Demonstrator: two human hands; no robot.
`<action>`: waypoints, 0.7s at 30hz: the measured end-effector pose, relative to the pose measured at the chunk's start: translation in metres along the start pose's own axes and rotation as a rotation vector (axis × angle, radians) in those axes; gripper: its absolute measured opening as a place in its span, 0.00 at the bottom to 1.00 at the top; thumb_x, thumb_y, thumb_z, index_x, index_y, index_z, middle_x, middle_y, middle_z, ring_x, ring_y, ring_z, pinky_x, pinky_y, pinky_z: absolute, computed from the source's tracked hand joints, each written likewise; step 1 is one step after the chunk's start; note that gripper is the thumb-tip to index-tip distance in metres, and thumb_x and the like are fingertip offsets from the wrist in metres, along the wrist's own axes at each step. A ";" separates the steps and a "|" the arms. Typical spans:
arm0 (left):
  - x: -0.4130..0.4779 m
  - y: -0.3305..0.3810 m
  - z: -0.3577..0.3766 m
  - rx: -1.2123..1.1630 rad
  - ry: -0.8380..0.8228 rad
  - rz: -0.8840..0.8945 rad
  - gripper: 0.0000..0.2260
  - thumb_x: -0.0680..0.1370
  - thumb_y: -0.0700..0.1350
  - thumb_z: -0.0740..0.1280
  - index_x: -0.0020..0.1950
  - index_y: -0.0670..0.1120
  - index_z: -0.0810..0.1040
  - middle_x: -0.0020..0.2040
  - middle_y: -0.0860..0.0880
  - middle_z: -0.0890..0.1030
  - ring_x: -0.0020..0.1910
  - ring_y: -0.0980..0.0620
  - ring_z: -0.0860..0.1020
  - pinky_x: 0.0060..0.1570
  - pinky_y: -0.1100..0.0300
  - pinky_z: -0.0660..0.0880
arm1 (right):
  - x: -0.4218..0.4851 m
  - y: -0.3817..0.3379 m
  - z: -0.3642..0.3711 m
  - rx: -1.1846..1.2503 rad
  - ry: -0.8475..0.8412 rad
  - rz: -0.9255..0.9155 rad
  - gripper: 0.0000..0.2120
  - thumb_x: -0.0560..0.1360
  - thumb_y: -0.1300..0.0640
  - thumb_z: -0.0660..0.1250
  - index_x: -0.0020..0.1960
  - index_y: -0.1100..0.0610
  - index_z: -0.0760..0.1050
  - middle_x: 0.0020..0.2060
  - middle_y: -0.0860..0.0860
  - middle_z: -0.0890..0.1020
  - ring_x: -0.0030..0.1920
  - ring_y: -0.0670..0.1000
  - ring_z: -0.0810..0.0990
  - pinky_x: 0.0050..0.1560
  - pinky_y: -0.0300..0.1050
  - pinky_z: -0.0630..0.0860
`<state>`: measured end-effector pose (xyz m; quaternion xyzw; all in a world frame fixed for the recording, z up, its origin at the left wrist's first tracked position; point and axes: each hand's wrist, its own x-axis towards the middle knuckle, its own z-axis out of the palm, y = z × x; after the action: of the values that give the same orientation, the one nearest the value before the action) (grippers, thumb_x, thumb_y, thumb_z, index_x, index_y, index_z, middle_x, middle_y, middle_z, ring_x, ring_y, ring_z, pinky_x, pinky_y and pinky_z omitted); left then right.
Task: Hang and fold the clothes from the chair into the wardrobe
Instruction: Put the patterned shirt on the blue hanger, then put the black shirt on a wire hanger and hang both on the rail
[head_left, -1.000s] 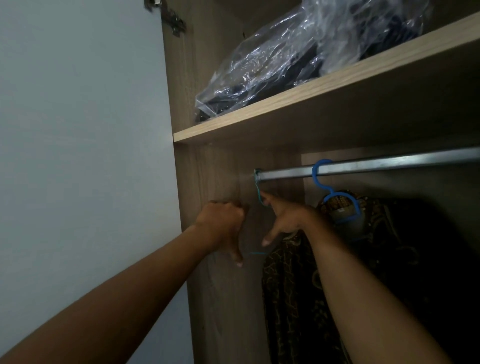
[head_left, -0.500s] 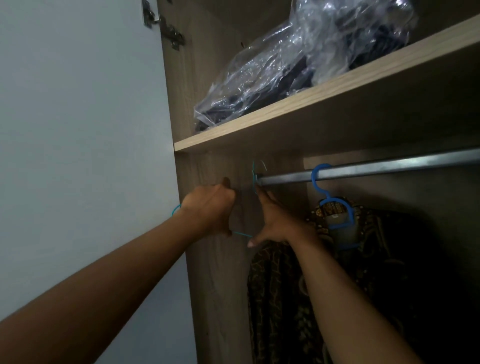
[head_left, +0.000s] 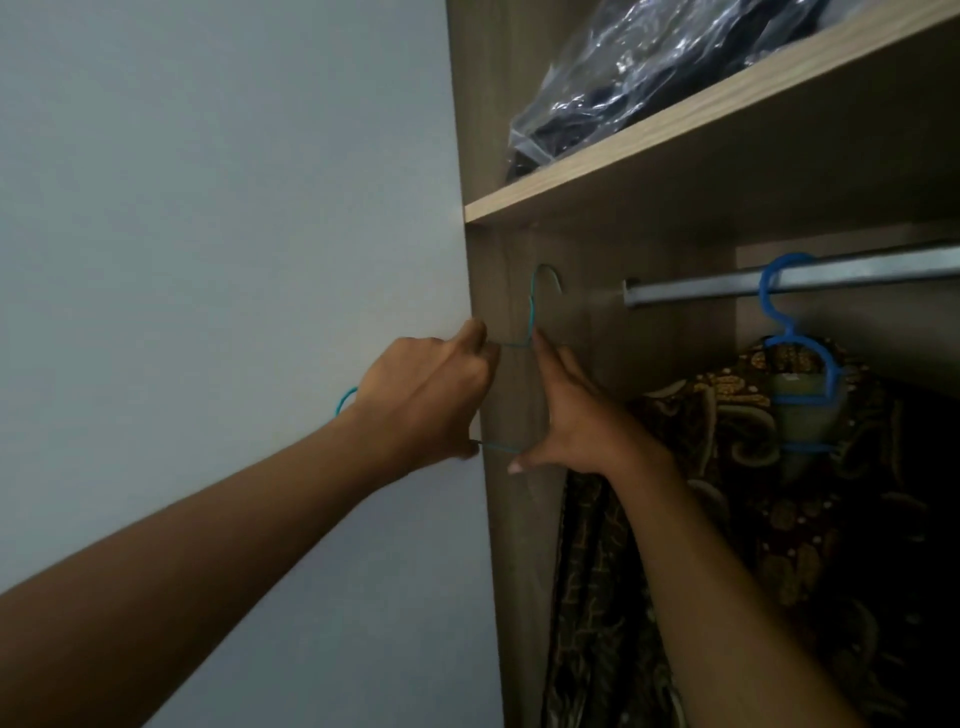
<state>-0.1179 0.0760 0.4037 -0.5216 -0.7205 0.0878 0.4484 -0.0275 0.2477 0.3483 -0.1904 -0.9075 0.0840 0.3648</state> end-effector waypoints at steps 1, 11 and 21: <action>-0.007 -0.002 0.000 -0.017 -0.001 -0.009 0.40 0.65 0.62 0.78 0.70 0.46 0.68 0.64 0.46 0.68 0.43 0.45 0.80 0.34 0.53 0.74 | -0.005 -0.005 0.002 0.011 -0.005 -0.006 0.73 0.55 0.45 0.86 0.80 0.47 0.34 0.79 0.44 0.46 0.79 0.55 0.53 0.74 0.57 0.63; -0.134 -0.051 -0.041 -0.091 -0.003 -0.167 0.48 0.66 0.65 0.75 0.78 0.53 0.56 0.63 0.48 0.69 0.44 0.44 0.80 0.34 0.55 0.68 | -0.066 -0.124 -0.002 -0.047 0.046 -0.119 0.69 0.56 0.42 0.83 0.79 0.43 0.37 0.72 0.44 0.55 0.71 0.55 0.62 0.67 0.60 0.70; -0.348 -0.149 -0.142 -0.062 -0.034 -0.446 0.52 0.61 0.68 0.76 0.78 0.58 0.51 0.57 0.51 0.70 0.35 0.48 0.71 0.33 0.57 0.69 | -0.144 -0.366 -0.012 -0.190 0.096 -0.417 0.66 0.59 0.37 0.80 0.80 0.47 0.37 0.73 0.47 0.56 0.69 0.55 0.61 0.61 0.58 0.68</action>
<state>-0.0945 -0.3268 0.3818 -0.3613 -0.8278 -0.0270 0.4284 -0.0275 -0.1448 0.3730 -0.0360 -0.9127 -0.0882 0.3974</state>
